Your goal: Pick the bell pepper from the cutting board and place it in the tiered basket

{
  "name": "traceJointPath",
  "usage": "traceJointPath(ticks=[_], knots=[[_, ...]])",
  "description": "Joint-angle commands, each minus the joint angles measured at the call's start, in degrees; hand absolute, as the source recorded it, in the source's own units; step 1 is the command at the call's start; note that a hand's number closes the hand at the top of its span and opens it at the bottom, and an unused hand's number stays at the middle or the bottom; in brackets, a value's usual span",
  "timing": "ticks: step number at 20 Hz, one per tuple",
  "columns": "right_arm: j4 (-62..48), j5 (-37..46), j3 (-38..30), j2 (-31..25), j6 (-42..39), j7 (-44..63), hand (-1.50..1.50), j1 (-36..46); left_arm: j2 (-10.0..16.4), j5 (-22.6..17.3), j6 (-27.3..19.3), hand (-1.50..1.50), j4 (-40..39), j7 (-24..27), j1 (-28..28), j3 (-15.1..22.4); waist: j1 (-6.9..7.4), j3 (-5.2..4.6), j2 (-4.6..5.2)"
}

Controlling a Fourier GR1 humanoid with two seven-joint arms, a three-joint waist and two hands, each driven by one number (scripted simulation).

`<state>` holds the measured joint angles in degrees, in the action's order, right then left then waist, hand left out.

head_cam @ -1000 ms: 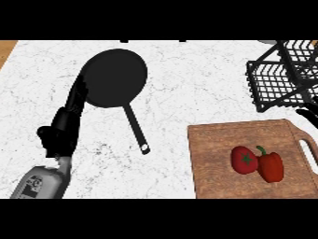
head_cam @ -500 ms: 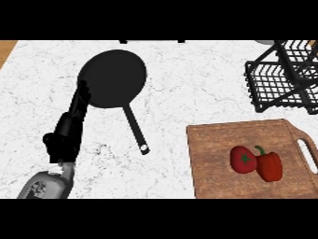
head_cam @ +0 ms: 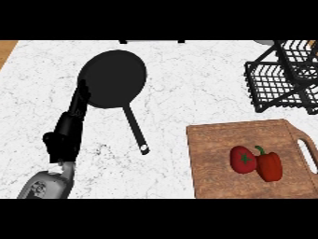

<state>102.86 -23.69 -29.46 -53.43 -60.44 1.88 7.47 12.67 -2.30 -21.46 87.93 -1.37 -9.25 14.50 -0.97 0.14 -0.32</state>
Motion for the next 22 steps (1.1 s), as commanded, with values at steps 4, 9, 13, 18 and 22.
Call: traceJointPath(ticks=[4,9,13,18,22], knots=[[15.47,13.63,0.14,3.76,-4.17,-2.32,-1.50,-5.48,-1.13,1.84,-0.51,0.00,-0.05,-1.31,-1.43,0.24,0.10,-0.08,0.17],[20.09,18.79,5.02,8.67,-1.72,-0.81,-1.50,-6.56,-2.57,1.29,2.50,0.00,-4.80,1.82,-2.92,-1.37,0.46,-0.15,0.34],[21.11,20.77,4.87,7.33,-3.36,-0.67,-1.50,-7.66,-1.48,1.33,3.58,0.00,-1.87,-0.91,-2.73,-2.61,0.73,-0.15,0.32],[27.16,24.80,8.14,8.56,-2.93,1.96,-1.50,-12.48,-2.35,2.51,2.78,0.00,-0.36,-0.69,-0.40,-2.36,0.59,-0.16,0.22],[21.82,33.13,8.58,7.62,-3.73,-4.37,-1.50,-12.29,-1.88,3.09,4.16,0.00,-0.24,-1.95,-1.94,-3.31,0.83,-0.10,0.32]])
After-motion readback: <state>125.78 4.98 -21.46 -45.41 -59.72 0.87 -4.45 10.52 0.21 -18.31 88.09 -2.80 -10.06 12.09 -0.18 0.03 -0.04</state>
